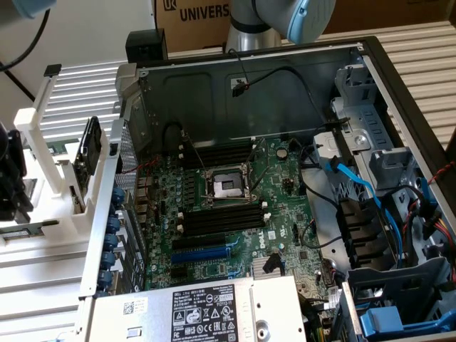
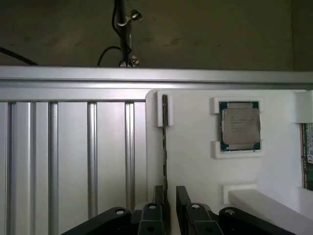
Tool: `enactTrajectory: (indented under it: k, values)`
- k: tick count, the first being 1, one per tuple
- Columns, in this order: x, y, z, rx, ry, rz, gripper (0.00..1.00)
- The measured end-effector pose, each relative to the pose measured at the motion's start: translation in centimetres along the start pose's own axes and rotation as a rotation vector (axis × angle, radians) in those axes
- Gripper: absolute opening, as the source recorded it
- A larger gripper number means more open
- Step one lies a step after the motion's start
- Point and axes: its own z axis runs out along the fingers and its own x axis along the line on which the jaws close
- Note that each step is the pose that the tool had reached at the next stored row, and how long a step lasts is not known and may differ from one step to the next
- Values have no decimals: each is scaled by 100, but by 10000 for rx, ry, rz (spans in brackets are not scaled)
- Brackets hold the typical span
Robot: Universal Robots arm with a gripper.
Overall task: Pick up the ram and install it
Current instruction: 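Pick up the ram and move it above insertion slot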
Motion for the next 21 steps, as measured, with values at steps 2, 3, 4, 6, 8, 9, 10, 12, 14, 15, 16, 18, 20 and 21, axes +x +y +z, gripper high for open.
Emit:
enactTrajectory:
  k: [2, 3, 4, 6, 8, 9, 10, 12, 14, 15, 16, 18, 20, 21]
  values:
    - [-8, 0, 15, 8, 64, -26, 25]
    - [-14, -1, 22, 12, 92, -38, 25]
    - [-19, -1, 28, 14, 112, -48, 25]
    - [-20, -1, 31, 12, 117, -57, 25]
    - [-20, -1, 41, 19, 118, -60, 25]
    - [-24, 0, 50, 24, 125, -61, 25]
    - [-33, 2, 61, 31, 150, -82, 25]
    - [-40, 4, 70, 33, 173, -98, 25]
    - [-64, 12, 82, 36, 262, -114, 25]
    - [-65, 14, 82, 35, 289, -126, 25]
    - [-65, 16, 81, 32, 308, -138, 25]
    - [-65, 24, 83, 30, 330, -170, 25]
    - [-65, 28, 86, 30, 333, -200, 25]
    - [-64, 29, 90, 32, 333, -215, 25]
